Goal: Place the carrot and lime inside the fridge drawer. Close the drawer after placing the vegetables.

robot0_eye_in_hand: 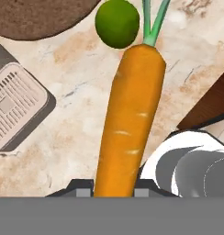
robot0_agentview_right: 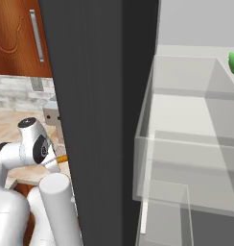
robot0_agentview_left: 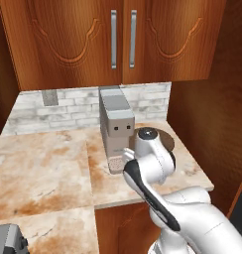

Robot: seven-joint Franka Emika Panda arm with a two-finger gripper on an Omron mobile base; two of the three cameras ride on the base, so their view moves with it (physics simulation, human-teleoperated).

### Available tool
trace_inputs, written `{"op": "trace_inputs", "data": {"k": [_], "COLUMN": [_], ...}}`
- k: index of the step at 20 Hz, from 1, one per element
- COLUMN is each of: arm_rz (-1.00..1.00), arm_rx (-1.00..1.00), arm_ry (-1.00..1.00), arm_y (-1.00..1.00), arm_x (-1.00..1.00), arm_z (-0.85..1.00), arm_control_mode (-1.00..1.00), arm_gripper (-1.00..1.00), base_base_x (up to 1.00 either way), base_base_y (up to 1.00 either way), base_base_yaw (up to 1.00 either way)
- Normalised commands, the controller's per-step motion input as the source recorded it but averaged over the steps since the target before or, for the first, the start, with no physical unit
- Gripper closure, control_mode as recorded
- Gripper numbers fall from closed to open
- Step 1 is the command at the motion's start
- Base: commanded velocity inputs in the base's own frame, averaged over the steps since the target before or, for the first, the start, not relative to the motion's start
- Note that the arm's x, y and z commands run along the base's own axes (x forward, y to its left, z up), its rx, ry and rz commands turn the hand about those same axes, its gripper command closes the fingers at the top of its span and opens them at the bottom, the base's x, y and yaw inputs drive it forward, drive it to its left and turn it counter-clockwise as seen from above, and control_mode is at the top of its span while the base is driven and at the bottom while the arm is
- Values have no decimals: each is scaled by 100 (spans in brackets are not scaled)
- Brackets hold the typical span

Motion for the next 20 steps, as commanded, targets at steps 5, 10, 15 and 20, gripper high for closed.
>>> {"op": "trace_inputs", "data": {"k": [5,10,15,20], "arm_rz": [-3,-1,-1,0], "arm_rx": [0,0,0,0], "arm_ry": [-7,-3,0,0], "arm_y": [-33,-1,0,0], "arm_x": [-36,-25,-7,0], "arm_z": [95,71,13,0], "arm_control_mode": [-100,-100,-100,-100], "arm_gripper": [100,100,100,100], "base_base_x": [0,0,0,0], "base_base_y": [0,0,0,0], "base_base_yaw": [0,0,0,0]}}
